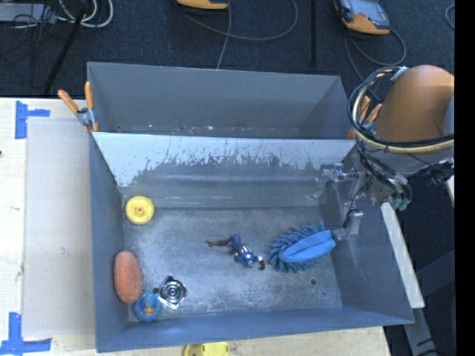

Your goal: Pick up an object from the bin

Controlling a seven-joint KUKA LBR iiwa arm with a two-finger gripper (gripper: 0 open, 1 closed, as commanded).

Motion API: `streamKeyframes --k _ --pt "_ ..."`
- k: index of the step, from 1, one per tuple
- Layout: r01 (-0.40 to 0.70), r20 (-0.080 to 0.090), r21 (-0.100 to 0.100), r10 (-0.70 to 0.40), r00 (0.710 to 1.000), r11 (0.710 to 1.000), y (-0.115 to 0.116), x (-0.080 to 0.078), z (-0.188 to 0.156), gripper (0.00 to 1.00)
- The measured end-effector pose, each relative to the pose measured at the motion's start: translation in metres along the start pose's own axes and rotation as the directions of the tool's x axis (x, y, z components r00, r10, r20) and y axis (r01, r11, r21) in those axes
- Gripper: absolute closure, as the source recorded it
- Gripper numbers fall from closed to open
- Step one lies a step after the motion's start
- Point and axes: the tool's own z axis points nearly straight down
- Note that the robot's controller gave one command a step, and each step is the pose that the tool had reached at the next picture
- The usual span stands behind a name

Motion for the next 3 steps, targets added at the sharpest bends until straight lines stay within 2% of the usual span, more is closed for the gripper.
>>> streamKeyframes --k 1,2,3 --pt "0.055 0.007 0.001 -0.055 0.998 0.998 0.021 0.008 0.057 0.0" --pt "0.063 0.002 -0.002 -0.063 0.998 0.998 0.026 0.016 0.077 0.0" --pt "0.099 -0.002 -0.003 -0.099 0.995 0.995 0.031 0.004 0.083 0.0"
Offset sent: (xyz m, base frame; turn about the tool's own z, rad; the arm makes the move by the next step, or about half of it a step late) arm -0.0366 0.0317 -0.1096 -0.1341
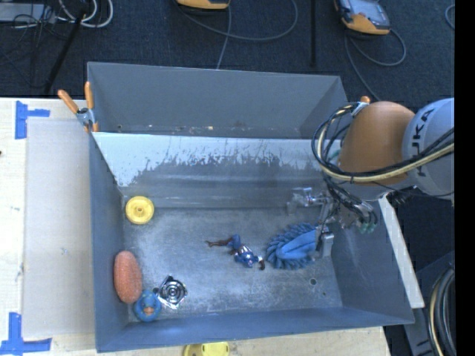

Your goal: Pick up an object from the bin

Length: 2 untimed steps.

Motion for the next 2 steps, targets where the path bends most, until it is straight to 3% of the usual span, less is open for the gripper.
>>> streamKeyframes --k 1,2 --pt "-0.013 0.003 0.002 0.013 1.0 1.0 0.0492 0.0205 0.0265 1.0" --pt "-0.012 0.003 0.002 0.012 1.0 1.0 0.0492 0.0205 0.0265 1.0"
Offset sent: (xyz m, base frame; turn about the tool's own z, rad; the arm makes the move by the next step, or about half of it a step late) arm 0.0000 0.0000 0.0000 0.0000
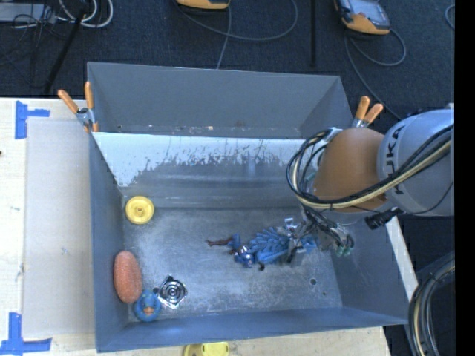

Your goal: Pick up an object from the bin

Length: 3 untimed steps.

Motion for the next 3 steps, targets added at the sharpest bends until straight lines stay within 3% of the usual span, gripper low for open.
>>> streamKeyframes --k 1,2,3 --pt "-0.031 0.001 0.0 0.031 1.0 1.0 -0.0043 -0.018 -0.112 1.0" --pt "-0.031 0.001 0.0 0.031 1.0 1.0 -0.0043 -0.018 -0.112 1.0" --pt "0.056 0.001 0.0 -0.056 0.998 0.998 -0.0092 -0.0194 -0.1065 1.0"
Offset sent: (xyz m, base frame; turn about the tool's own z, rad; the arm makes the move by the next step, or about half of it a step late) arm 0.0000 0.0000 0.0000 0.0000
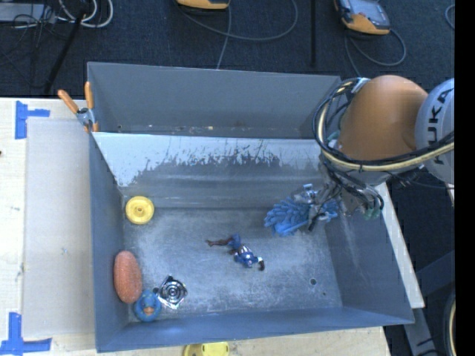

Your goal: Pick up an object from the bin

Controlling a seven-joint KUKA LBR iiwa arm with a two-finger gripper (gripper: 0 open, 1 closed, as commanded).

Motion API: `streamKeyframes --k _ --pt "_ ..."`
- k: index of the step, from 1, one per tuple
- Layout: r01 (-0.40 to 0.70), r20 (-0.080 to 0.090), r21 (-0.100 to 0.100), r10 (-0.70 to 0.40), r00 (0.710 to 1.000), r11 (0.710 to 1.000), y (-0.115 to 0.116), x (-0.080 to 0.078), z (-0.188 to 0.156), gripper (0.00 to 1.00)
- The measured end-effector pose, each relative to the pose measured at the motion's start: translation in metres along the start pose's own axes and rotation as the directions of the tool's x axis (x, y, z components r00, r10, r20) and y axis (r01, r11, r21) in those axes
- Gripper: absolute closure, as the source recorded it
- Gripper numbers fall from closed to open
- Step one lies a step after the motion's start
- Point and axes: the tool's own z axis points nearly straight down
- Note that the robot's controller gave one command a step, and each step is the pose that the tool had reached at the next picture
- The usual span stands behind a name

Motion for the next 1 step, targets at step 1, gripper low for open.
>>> streamKeyframes --k 1 --pt "0.03 -0.001 -0.001 -0.03 1.0 1.0 -0.0134 0.0446 -0.2036 1.0"
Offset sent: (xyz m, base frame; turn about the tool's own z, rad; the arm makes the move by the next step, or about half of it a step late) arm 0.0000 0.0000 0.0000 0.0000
